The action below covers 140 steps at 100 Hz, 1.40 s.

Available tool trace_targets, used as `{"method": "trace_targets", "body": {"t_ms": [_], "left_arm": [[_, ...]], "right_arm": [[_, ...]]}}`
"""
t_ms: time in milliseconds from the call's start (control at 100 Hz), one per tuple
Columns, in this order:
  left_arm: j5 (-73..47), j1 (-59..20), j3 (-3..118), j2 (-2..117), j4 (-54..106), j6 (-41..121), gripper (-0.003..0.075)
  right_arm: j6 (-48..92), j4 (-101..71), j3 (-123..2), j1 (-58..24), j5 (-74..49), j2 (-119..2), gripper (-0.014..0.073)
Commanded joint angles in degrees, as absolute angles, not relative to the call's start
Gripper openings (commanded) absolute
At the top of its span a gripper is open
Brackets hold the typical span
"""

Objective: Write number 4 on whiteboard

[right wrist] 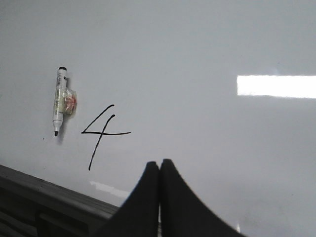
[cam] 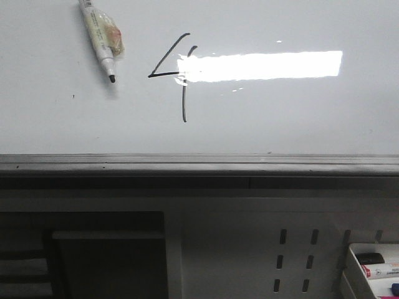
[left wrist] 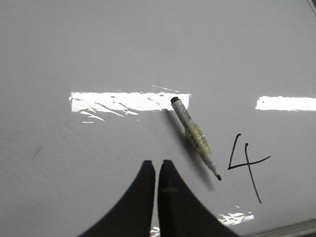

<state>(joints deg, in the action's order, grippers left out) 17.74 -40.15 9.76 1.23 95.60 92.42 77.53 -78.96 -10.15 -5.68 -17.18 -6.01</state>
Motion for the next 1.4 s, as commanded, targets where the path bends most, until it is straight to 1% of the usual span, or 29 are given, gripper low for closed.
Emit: {"method": "trace_targets", "body": {"t_ms": [0,60,150,250,300,390,440,530,670,810,860,960,1150,1390], "left_arm": [[16.0,-40.1,11.0,2.2,86.5,90.6,-0.002],[15.4,-38.8,10.6,2.8,76.1,82.8,-0.002],[15.3,-35.2,9.3,4.3,58.4,63.6,-0.002],[12.2,-27.9,8.0,5.7,36.3,41.1,-0.002],[9.3,-24.0,7.6,5.8,28.1,30.1,-0.002],[3.1,-17.3,7.4,5.3,17.3,18.7,-0.002],[2.4,-14.5,6.8,5.0,13.7,13.9,-0.002],[3.1,-11.3,5.1,2.9,9.3,10.1,-0.002],[3.5,-9.8,2.2,-0.7,3.8,6.9,-0.002],[5.5,-8.2,-1.6,-1.9,4.3,6.7,-0.002],[4.0,-7.5,-1.5,-1.9,4.4,6.7,-0.002],[5.7,-6.6,-1.6,-1.9,4.4,6.7,-0.002],[3.4,-6.8,-1.5,-1.9,4.5,6.7,-0.002],[3.3,-6.8,-1.5,-1.9,4.5,6.7,-0.002]], "right_arm": [[78.1,-80.3,-11.6,-5.4,-15.9,-6.7,-0.0066],[78.1,-80.3,-11.6,-5.4,-15.9,-6.7,-0.0066],[78.1,-80.3,-11.6,-5.4,-15.9,-6.7,-0.0066],[78.1,-80.3,-11.6,-5.4,-15.8,-6.7,-0.0066],[78.1,-80.3,-11.6,-5.4,-15.8,-6.7,-0.0066],[78.1,-80.3,-11.6,-5.4,-15.8,-6.7,-0.0066],[78.1,-80.3,-11.6,-5.4,-15.8,-6.7,-0.0066],[78.1,-80.3,-11.6,-5.4,-15.8,-6.7,-0.0066],[78.1,-80.3,-11.6,-5.4,-15.8,-6.7,-0.0066],[78.1,-80.3,-11.6,-5.4,-15.8,-6.7,-0.0066],[78.1,-80.3,-11.6,-5.4,-15.8,-6.7,-0.0066],[78.1,-80.3,-11.6,-5.4,-15.7,-6.7,-0.0066],[78.1,-80.3,-11.6,-5.4,-15.7,-6.7,-0.0066],[78.1,-80.3,-11.6,-5.4,-15.7,-6.7,-0.0066]]}}
